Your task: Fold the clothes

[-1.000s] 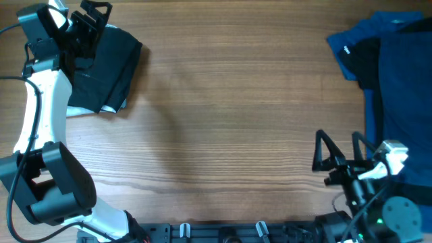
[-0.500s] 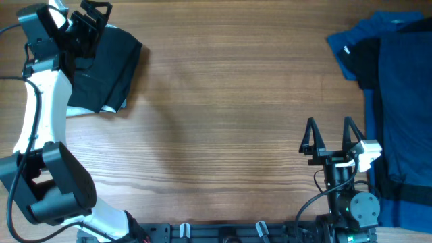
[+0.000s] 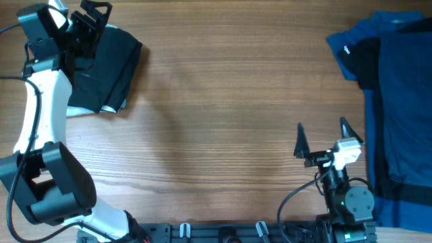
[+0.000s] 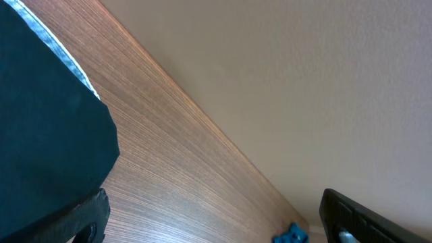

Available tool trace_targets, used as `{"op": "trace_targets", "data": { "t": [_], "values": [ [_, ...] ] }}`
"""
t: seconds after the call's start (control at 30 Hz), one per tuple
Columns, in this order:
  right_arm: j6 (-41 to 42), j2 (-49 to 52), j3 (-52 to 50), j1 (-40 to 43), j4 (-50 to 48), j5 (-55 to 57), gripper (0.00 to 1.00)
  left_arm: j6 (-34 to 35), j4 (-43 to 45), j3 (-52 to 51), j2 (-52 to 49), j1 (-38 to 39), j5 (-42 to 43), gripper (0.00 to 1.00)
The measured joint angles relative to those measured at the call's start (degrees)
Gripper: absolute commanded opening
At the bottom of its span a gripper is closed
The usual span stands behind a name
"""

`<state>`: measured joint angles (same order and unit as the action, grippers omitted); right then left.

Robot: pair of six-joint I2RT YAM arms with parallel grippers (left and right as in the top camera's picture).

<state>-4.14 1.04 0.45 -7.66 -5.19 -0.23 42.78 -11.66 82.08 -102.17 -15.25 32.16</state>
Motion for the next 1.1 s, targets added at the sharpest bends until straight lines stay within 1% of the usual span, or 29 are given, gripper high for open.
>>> {"op": "trace_targets", "data": {
  "t": [0.17,0.47,1.1],
  "values": [
    [-3.98,-0.04,0.00,0.00,2.99,-0.81,1.00,0.00,0.02,0.00,0.00,0.00,0.00,1.00],
    [-0.04,-0.07,-0.02,0.00,4.76,0.70,1.00,0.00,0.02,0.00,0.00,0.00,0.00,1.00],
    [0.04,-0.07,-0.02,0.00,4.76,0.70,1.00,0.00,0.02,0.00,0.00,0.00,0.00,1.00]
  ]
}}
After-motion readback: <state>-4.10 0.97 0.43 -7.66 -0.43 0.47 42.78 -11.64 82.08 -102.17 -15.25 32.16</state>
